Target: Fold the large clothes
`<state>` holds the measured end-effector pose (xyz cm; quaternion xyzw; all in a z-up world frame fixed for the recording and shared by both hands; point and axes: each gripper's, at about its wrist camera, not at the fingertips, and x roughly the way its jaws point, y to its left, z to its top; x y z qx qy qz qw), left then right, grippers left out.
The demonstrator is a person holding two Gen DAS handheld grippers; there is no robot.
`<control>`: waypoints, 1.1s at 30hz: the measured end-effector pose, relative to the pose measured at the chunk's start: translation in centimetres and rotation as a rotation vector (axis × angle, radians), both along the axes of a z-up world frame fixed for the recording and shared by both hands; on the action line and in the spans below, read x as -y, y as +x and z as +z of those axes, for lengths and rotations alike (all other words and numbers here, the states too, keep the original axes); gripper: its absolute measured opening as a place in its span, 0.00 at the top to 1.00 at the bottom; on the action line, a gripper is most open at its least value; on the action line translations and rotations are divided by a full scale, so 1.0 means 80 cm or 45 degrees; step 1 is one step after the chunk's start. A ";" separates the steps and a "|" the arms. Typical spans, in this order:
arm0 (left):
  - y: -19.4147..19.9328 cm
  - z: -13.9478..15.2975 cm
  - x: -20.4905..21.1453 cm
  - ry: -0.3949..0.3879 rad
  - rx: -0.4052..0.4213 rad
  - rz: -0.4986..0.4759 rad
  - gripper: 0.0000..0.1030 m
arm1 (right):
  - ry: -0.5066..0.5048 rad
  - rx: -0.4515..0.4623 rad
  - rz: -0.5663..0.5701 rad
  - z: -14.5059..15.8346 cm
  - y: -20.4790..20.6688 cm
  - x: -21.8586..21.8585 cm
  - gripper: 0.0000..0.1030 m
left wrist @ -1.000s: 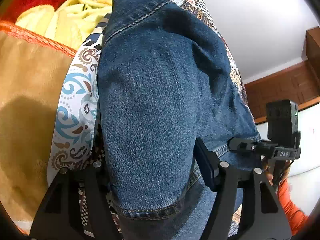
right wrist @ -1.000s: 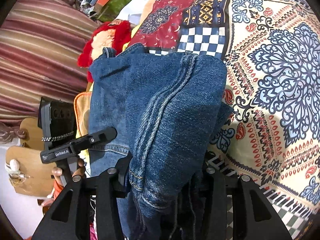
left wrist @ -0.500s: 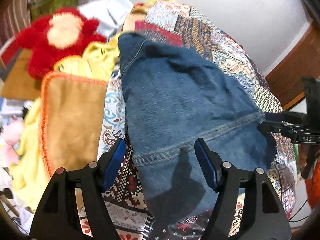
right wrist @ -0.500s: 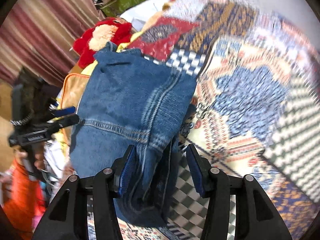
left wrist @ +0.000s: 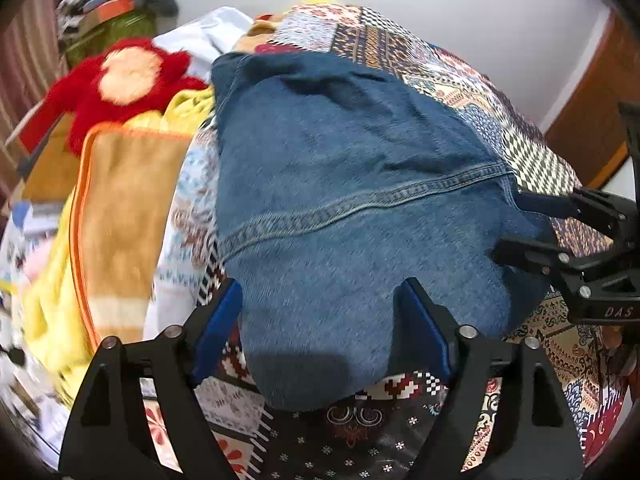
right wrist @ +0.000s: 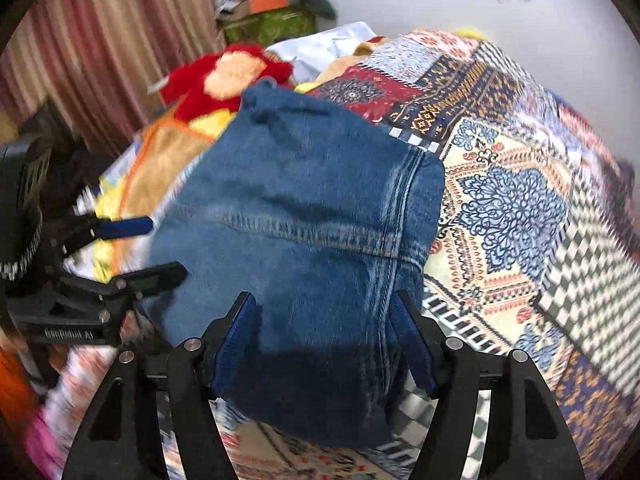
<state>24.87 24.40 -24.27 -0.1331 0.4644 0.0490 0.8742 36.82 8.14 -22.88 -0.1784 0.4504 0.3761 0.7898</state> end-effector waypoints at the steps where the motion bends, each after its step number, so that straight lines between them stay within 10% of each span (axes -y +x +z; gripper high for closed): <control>1: -0.007 -0.003 -0.005 -0.035 -0.001 0.026 0.16 | -0.024 0.019 0.017 -0.003 -0.005 0.002 0.35; 12: -0.074 0.018 -0.009 -0.026 0.009 0.192 0.16 | 0.009 -0.069 -0.108 0.011 -0.028 0.081 0.30; 33: -0.237 0.307 0.130 0.253 0.914 0.131 0.16 | 0.722 0.586 -0.109 0.281 -0.228 0.179 0.30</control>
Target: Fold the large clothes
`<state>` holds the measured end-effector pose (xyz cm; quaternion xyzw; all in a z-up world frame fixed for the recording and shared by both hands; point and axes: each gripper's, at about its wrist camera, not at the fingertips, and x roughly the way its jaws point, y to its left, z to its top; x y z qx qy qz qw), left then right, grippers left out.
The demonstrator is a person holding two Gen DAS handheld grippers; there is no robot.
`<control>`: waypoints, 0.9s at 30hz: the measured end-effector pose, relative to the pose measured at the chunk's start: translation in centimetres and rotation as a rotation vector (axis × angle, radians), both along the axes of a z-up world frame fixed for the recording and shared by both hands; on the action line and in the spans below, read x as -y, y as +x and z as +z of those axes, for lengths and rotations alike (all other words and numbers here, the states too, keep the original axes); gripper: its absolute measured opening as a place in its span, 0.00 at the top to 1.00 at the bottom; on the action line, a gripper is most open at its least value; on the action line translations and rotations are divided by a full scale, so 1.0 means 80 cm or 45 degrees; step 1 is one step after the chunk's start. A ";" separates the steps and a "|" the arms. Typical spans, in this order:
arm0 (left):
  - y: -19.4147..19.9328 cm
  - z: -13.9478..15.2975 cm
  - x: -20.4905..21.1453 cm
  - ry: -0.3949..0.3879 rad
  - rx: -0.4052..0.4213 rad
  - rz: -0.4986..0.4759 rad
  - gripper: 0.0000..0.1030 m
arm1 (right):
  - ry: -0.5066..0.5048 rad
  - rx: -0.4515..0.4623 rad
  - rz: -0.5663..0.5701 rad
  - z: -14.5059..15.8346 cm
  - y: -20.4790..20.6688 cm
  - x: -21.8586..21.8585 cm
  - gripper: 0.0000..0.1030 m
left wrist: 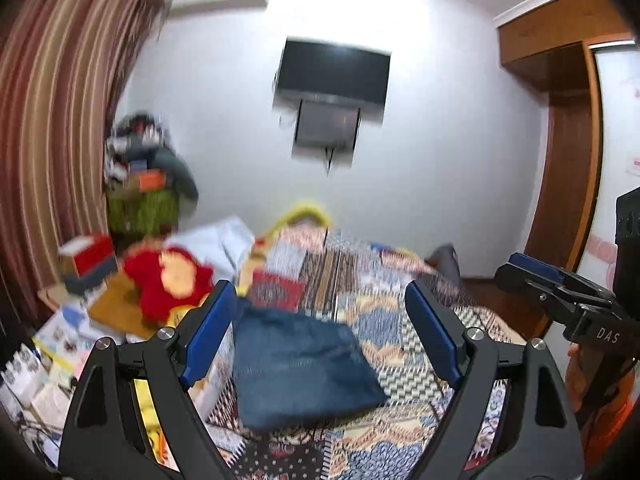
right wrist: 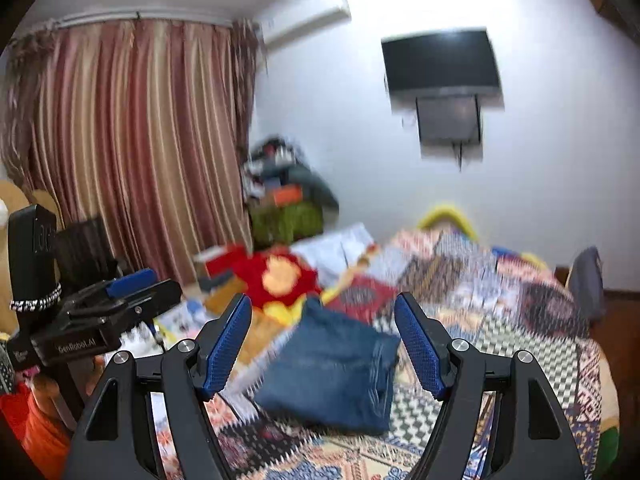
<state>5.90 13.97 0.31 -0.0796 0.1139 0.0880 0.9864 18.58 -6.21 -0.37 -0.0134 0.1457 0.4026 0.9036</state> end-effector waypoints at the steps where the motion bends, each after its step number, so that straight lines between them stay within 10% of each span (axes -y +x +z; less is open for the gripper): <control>1: -0.008 0.006 0.006 0.029 0.029 0.009 0.16 | 0.023 0.029 -0.009 0.007 -0.011 0.005 0.30; 9: -0.050 0.019 0.048 0.146 0.130 0.067 0.12 | 0.099 0.132 -0.051 0.025 -0.072 0.024 0.30; 17: -0.058 0.003 0.042 0.056 0.109 0.070 0.01 | 0.092 0.121 -0.142 0.014 -0.089 0.031 0.03; 27: -0.058 -0.004 0.041 0.046 0.086 0.071 0.01 | 0.101 0.121 -0.196 0.013 -0.089 0.040 0.00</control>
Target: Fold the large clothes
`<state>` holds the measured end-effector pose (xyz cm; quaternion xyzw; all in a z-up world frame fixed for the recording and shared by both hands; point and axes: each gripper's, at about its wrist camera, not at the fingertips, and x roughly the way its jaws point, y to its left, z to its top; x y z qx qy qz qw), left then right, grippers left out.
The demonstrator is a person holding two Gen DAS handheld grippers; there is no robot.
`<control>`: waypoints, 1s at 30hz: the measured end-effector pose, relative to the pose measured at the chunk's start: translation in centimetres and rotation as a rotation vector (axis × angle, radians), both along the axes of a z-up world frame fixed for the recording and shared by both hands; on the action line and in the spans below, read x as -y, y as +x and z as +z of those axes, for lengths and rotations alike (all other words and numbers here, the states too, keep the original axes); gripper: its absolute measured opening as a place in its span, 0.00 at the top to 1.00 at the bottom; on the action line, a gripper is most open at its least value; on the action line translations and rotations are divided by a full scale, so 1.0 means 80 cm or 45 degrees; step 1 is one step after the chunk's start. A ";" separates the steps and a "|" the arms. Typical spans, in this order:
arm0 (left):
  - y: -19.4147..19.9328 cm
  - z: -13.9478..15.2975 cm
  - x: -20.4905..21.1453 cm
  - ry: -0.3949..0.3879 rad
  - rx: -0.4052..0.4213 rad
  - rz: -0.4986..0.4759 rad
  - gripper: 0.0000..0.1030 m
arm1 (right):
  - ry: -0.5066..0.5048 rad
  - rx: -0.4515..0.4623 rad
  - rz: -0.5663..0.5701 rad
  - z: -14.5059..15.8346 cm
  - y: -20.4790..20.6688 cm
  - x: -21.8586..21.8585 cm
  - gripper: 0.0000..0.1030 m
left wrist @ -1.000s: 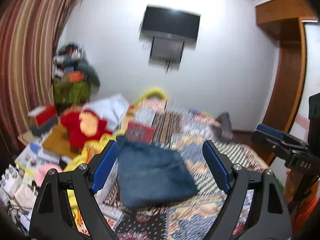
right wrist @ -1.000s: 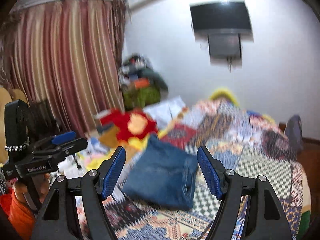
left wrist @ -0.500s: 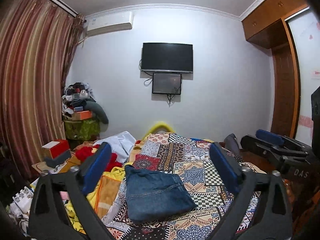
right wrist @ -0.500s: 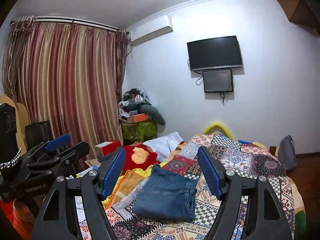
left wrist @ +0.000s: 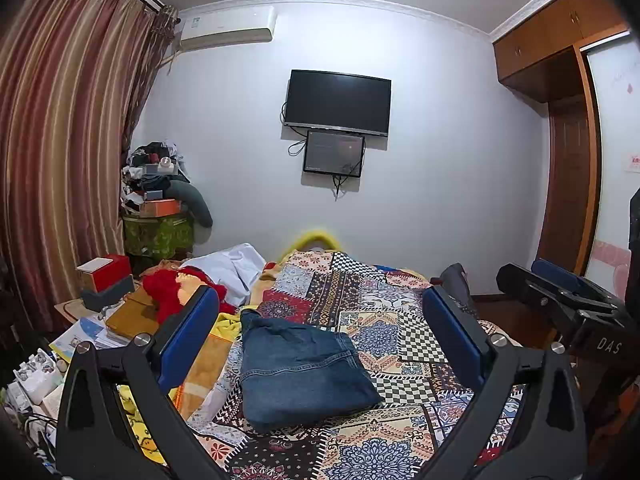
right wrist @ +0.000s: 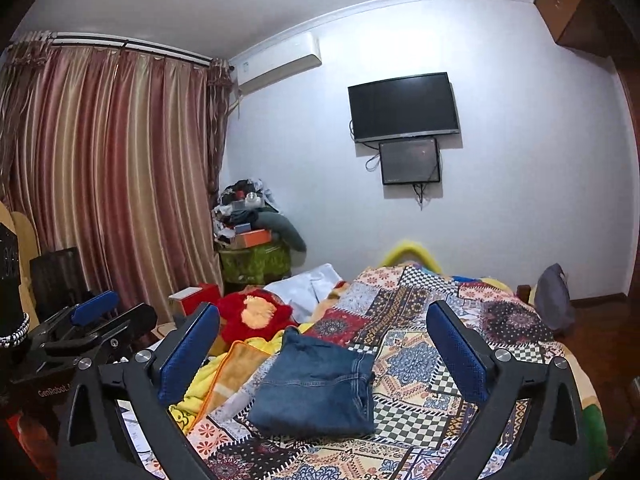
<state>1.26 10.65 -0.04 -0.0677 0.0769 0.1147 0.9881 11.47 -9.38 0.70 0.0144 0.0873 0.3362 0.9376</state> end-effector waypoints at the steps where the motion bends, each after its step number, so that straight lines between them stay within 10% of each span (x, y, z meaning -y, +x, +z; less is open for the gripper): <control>1: 0.000 0.000 0.000 0.000 0.000 0.000 0.01 | -0.003 -0.006 0.003 -0.001 0.001 0.000 0.00; 30: 0.012 -0.014 -0.019 -0.061 -0.054 0.019 0.00 | -0.071 -0.056 0.012 -0.011 0.007 -0.012 0.00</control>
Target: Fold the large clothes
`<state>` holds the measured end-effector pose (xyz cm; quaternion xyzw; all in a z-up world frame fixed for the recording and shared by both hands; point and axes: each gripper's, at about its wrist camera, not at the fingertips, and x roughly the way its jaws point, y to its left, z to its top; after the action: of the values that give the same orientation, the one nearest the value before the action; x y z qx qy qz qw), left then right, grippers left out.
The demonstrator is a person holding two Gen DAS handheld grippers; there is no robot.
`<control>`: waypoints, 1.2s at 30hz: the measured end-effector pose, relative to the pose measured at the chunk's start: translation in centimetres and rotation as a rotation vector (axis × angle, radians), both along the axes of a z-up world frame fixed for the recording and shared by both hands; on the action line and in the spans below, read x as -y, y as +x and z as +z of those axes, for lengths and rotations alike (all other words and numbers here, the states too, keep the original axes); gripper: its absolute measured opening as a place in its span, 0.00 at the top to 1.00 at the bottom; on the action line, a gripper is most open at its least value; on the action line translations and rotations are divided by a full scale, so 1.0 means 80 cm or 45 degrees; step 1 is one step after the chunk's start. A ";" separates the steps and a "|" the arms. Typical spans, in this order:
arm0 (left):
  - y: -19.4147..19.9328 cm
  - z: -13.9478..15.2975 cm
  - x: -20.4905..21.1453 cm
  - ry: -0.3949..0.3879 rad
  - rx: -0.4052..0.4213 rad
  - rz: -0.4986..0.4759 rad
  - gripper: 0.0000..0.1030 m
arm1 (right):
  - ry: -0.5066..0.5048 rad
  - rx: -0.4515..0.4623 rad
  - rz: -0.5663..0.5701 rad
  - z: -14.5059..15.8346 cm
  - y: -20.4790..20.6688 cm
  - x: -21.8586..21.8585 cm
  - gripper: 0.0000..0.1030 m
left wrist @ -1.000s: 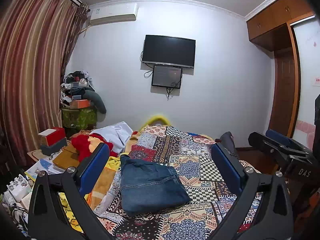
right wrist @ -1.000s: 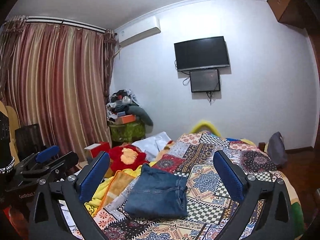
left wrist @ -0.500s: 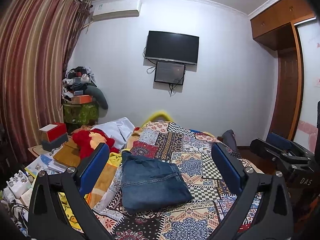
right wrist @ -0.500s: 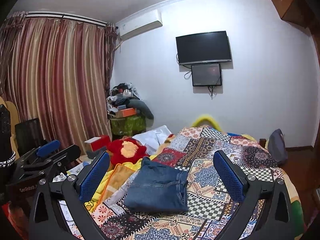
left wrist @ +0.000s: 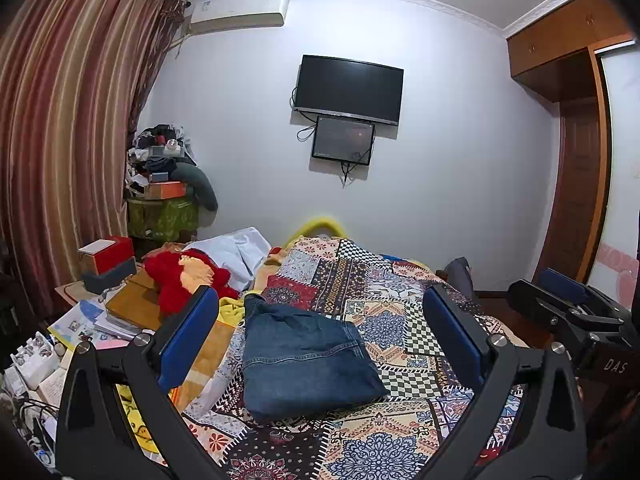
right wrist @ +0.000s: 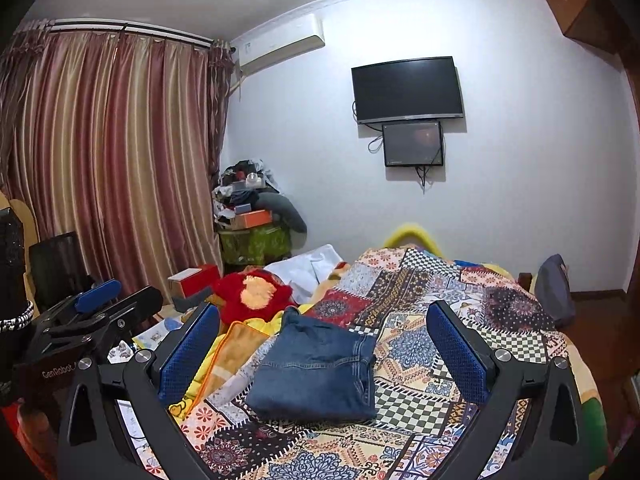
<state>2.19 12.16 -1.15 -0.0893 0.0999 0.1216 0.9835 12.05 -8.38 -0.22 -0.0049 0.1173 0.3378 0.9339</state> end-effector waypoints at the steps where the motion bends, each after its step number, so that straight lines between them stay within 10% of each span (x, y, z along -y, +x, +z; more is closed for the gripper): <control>1: 0.000 0.000 0.000 -0.003 -0.001 -0.003 0.00 | -0.001 -0.001 0.000 0.000 0.000 0.000 0.00; 36: 0.005 -0.002 -0.006 0.016 -0.012 -0.065 0.00 | 0.010 -0.008 -0.014 0.000 0.001 0.003 0.00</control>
<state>2.60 12.65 -1.29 -0.0800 0.1059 0.0973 0.9864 12.10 -8.60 -0.24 0.0002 0.1188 0.3332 0.9353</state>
